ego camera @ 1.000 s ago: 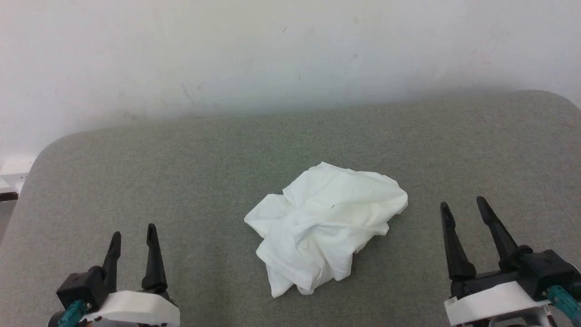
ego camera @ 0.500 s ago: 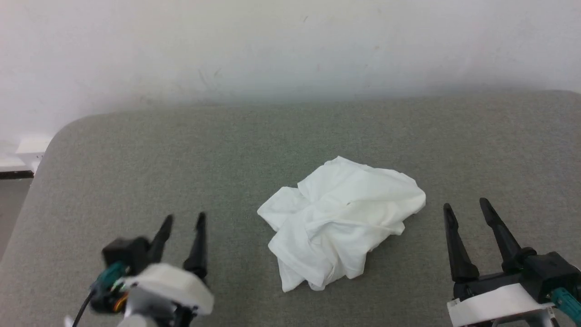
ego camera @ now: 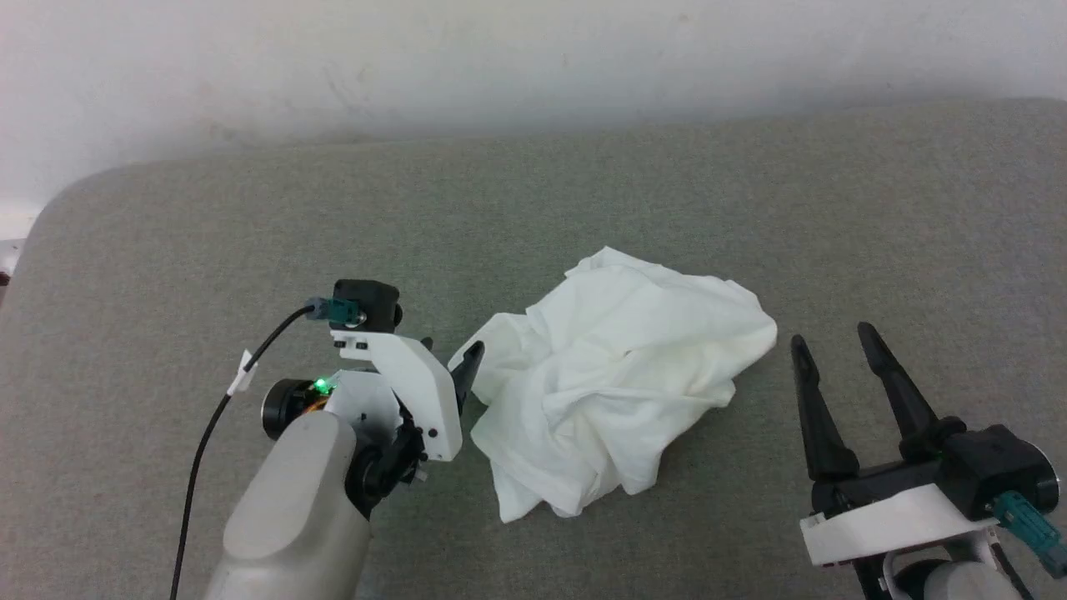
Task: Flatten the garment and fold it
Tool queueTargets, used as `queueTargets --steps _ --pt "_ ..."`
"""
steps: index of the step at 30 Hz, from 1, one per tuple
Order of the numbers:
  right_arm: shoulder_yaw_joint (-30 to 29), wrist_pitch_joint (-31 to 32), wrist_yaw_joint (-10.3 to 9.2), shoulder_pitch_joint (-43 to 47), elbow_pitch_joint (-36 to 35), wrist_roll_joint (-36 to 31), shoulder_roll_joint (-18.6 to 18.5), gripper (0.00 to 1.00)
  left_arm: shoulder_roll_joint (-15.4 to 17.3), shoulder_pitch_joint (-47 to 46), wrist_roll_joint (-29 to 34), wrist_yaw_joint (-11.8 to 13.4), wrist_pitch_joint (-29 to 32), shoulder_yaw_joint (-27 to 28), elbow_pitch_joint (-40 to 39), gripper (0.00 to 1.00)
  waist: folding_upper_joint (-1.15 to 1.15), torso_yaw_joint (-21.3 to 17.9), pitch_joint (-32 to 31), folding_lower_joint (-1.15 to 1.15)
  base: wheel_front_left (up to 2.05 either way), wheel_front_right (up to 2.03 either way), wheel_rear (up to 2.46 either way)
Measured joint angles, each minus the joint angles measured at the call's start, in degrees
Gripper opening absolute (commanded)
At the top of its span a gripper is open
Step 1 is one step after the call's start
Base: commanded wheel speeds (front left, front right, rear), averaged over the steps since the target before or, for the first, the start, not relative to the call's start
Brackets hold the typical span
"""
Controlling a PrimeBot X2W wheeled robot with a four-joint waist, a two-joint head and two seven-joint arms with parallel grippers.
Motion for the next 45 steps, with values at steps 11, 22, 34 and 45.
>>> queueTargets --steps 11,22,34,45 --pt "0.7 -1.63 0.0 -1.04 3.23 1.41 -0.03 1.0 1.3 -7.8 -0.54 -1.83 10.16 -2.79 16.47 0.29 -0.01 -5.62 2.11 -0.01 0.0 0.0 0.0" --pt "-0.24 -2.32 0.0 -0.97 4.61 1.89 -0.05 1.0 3.87 -9.5 -1.32 -2.41 2.76 -2.18 16.66 0.0 -0.01 -6.65 -0.21 0.0 0.0 0.0 0.0" --pt "-1.19 -1.7 0.0 1.36 4.43 1.89 -0.03 1.0 6.32 -15.68 2.66 -0.12 -13.4 -0.82 -4.24 0.0 -0.01 -5.24 -5.7 -0.01 0.0 0.0 0.0" --pt "-3.15 -1.3 0.0 3.09 3.21 2.11 -0.03 1.0 6.65 9.19 0.89 3.55 -1.67 -9.57 -39.27 0.0 -0.01 -4.55 -6.49 -0.01 0.0 0.0 0.0"
